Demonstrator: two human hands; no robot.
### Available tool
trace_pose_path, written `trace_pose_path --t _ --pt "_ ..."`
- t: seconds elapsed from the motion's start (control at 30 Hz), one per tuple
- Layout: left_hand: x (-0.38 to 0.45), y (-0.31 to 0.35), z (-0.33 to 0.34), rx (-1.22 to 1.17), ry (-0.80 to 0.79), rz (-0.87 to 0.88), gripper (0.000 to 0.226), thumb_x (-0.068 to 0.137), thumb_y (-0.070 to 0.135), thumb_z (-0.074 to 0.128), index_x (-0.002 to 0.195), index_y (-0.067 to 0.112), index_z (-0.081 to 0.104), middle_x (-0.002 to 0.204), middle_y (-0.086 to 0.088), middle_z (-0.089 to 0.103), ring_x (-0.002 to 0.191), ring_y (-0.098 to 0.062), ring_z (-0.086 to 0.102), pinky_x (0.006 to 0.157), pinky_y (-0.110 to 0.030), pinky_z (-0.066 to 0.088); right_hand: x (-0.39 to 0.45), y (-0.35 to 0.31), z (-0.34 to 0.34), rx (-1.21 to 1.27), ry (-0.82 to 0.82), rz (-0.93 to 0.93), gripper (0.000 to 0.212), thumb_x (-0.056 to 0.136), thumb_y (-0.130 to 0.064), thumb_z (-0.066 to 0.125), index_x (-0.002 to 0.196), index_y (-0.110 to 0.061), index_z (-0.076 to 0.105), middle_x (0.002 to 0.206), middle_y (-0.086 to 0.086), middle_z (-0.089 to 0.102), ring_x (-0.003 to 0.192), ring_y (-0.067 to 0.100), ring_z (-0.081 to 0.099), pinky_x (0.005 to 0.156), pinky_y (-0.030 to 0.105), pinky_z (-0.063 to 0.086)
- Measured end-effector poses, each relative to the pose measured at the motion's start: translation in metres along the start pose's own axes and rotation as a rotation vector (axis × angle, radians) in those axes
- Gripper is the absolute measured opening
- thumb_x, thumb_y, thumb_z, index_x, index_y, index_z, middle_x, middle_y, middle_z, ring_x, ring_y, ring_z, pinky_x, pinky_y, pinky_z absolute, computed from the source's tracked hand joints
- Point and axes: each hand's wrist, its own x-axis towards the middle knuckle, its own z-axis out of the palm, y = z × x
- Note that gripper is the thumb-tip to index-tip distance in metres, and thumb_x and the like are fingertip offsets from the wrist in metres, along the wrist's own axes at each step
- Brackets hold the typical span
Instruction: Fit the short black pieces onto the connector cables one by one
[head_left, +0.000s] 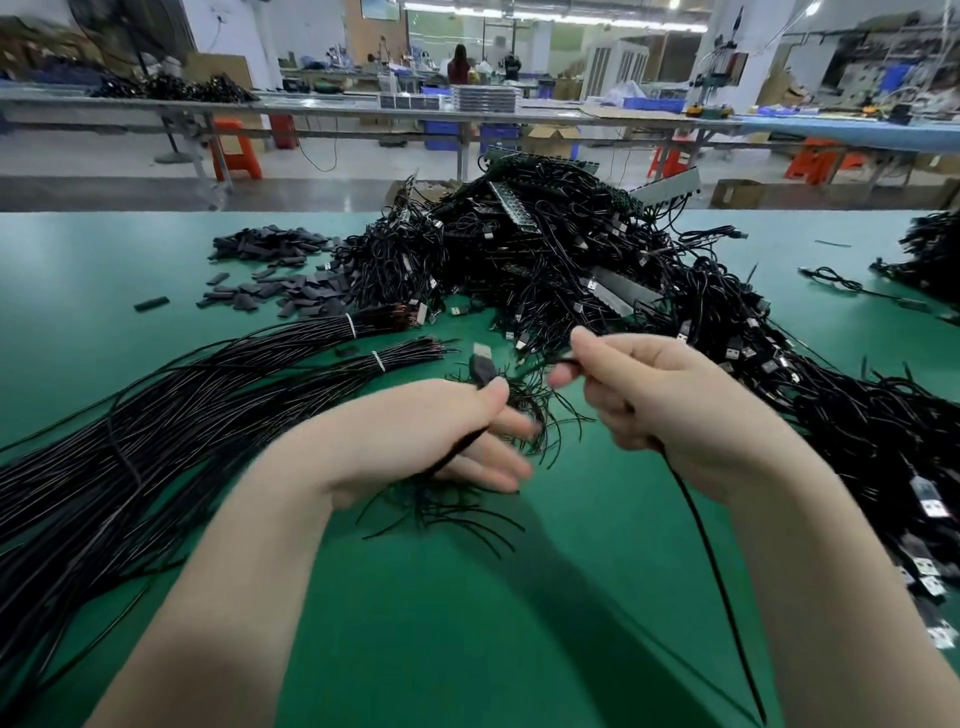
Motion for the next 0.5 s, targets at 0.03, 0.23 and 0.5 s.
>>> trace_pose_path --t 0.03,0.23,0.5 --pt "0.005 -0.001 0.003 -0.138 0.062 0.031 0.041 0.104 0.043 0.029 0.116 0.025 0.065 0.111 0.002 0.074 0.102 -0.01 0.07 0.101 -0.035 0.045 -0.002 -0.004 0.003 0.075 -0.059 -0.053 0.033 0.097 -0.04 0.051 0.082 -0.022 0.074 0.055 -0.009 0.036 0.046 0.009 0.024 0.043 0.018 0.023" --pt "0.002 0.011 -0.007 -0.915 0.028 0.421 0.053 0.101 0.043 0.028 0.121 0.015 0.067 0.115 -0.004 0.072 0.109 -0.016 0.068 0.091 -0.032 0.056 0.003 0.016 0.034 0.101 -0.521 0.014 0.029 0.099 -0.037 0.047 0.085 -0.03 0.071 0.058 -0.01 0.039 0.045 0.007 0.027 0.044 0.017 0.027" --pt "-0.006 0.002 -0.008 -0.013 -0.156 0.054 0.053 0.094 0.051 0.032 0.078 0.024 0.075 0.063 0.0 0.07 0.051 -0.011 0.062 0.047 -0.016 0.042 0.017 0.035 0.011 -0.198 0.063 0.142 0.052 0.075 -0.068 0.061 0.057 -0.022 0.044 0.054 -0.006 0.031 0.048 0.012 0.022 0.043 0.021 0.019"
